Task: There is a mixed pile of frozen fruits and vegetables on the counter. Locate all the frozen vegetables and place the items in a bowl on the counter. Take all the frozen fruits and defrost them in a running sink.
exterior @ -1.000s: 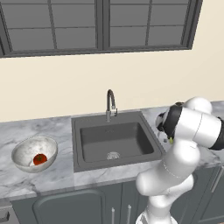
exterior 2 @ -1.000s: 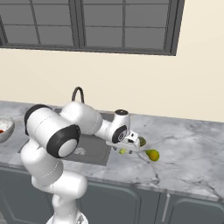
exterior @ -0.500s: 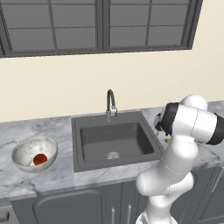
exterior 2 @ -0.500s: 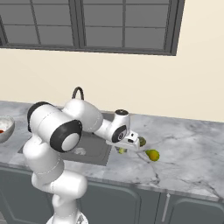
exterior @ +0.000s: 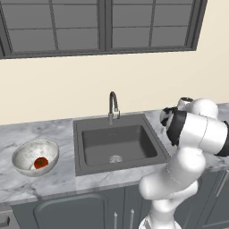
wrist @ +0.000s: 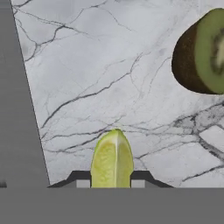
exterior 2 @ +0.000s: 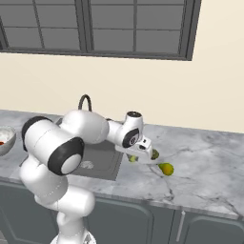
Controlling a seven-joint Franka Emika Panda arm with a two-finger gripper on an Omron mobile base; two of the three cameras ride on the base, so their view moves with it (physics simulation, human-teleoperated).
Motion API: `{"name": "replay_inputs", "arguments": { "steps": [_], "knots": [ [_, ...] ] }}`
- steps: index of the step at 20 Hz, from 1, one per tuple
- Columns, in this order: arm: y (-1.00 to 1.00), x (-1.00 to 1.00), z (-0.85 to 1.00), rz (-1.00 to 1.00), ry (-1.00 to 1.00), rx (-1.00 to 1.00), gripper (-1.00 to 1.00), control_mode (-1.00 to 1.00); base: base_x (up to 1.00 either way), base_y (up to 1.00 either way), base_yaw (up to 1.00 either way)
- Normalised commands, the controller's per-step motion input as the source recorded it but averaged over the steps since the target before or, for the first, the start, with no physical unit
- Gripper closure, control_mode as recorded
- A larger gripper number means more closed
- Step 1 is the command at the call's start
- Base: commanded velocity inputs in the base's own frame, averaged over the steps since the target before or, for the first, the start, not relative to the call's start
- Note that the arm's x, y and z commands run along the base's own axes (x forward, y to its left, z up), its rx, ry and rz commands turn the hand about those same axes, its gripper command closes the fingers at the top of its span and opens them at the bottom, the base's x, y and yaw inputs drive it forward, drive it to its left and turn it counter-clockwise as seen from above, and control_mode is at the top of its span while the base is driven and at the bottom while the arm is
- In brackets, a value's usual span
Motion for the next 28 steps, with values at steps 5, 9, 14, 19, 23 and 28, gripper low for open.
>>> {"name": "replay_inputs", "arguments": {
  "steps": [5,9,14,19,23,28],
  "knots": [
    [0.35,-0.24,0.44,0.01,0.03,0.03,1.0,-1.0,0.0,0.0,0.0],
    [0.59,-0.27,0.54,0.03,0.0,0.0,1.0,-1.0,0.0,0.0,0.0],
    [0.67,-0.26,0.45,0.04,0.04,0.0,1.0,-1.0,0.0,0.0,0.0],
    [0.78,-0.27,0.33,0.05,0.06,-0.02,1.0,-1.0,0.0,0.0,0.0],
    [0.85,-0.3,0.23,0.06,0.06,-0.04,1.0,-1.0,0.0,0.0,0.0],
    [0.9,-0.2,0.11,0.08,0.07,-0.03,1.0,-1.0,0.0,0.0,0.0]
  ]
}}
